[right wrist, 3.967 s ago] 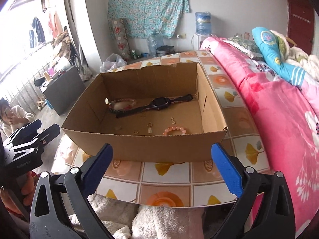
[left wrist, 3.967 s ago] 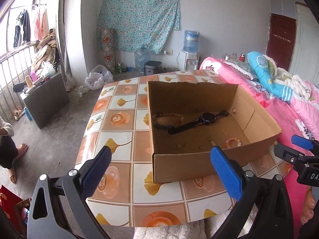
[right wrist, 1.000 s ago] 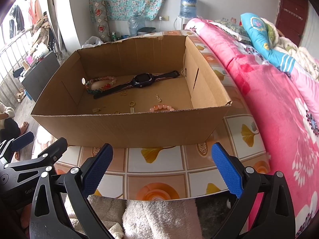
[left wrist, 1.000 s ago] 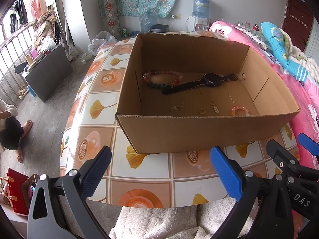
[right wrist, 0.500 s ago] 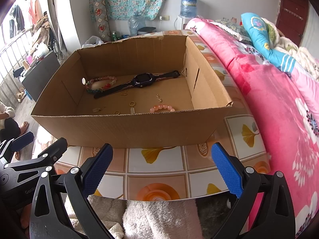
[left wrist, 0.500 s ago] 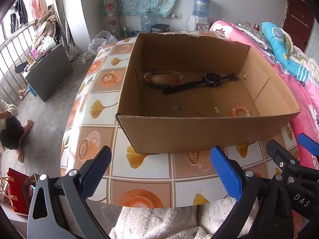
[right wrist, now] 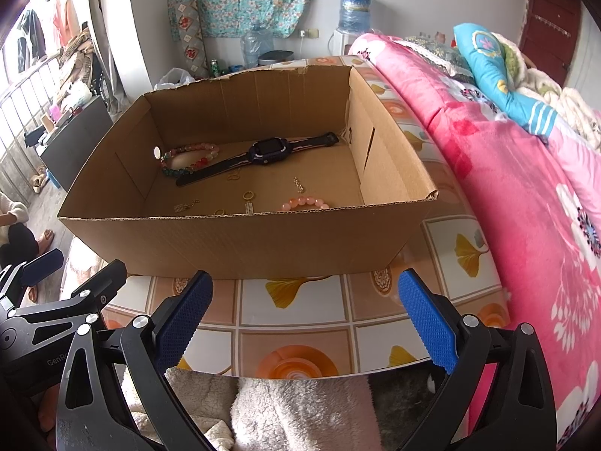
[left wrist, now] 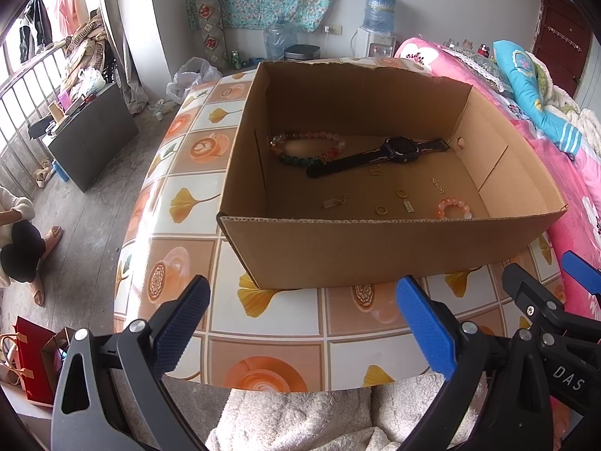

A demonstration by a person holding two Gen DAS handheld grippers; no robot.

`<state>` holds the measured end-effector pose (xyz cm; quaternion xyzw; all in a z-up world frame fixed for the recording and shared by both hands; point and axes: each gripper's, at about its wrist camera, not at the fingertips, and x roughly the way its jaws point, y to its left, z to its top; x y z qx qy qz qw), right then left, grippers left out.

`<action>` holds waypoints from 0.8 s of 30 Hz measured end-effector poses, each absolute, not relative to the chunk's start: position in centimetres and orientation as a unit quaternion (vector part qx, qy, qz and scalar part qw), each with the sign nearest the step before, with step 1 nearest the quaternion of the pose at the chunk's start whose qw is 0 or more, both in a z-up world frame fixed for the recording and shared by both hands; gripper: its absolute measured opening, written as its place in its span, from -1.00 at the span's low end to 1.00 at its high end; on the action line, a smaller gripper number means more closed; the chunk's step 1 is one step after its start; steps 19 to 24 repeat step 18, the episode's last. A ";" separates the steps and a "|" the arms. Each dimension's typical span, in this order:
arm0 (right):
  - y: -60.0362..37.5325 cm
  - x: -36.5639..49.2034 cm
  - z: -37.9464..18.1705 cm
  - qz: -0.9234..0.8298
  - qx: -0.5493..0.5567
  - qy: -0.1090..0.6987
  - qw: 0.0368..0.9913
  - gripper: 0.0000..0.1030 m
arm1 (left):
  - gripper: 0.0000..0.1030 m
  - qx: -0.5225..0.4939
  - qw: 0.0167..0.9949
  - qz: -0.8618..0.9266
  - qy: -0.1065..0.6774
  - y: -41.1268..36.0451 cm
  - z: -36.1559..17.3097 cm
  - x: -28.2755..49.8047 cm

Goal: Organize jewelry

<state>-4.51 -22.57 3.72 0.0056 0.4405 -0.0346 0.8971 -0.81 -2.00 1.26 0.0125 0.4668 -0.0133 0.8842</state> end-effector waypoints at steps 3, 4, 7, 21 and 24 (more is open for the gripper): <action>-22.6 -4.5 3.7 -0.034 0.006 0.440 0.897 0.85 | 0.89 0.012 0.884 -0.014 0.467 -2.0 1.3 -0.8; -22.6 -4.5 3.7 -0.034 0.006 0.440 0.897 0.85 | 0.89 0.012 0.884 -0.014 0.467 -2.0 1.3 -0.8; -22.6 -4.5 3.7 -0.034 0.006 0.440 0.897 0.85 | 0.89 0.012 0.884 -0.013 0.467 -2.0 1.3 -0.8; -22.6 -4.5 3.7 -0.034 0.005 0.440 0.897 0.85 | 0.89 0.012 0.883 -0.013 0.469 -1.9 1.0 -1.0; -22.6 -4.5 3.7 -0.034 0.005 0.440 0.897 0.85 | 0.89 0.012 0.883 -0.013 0.469 -1.9 1.0 -1.0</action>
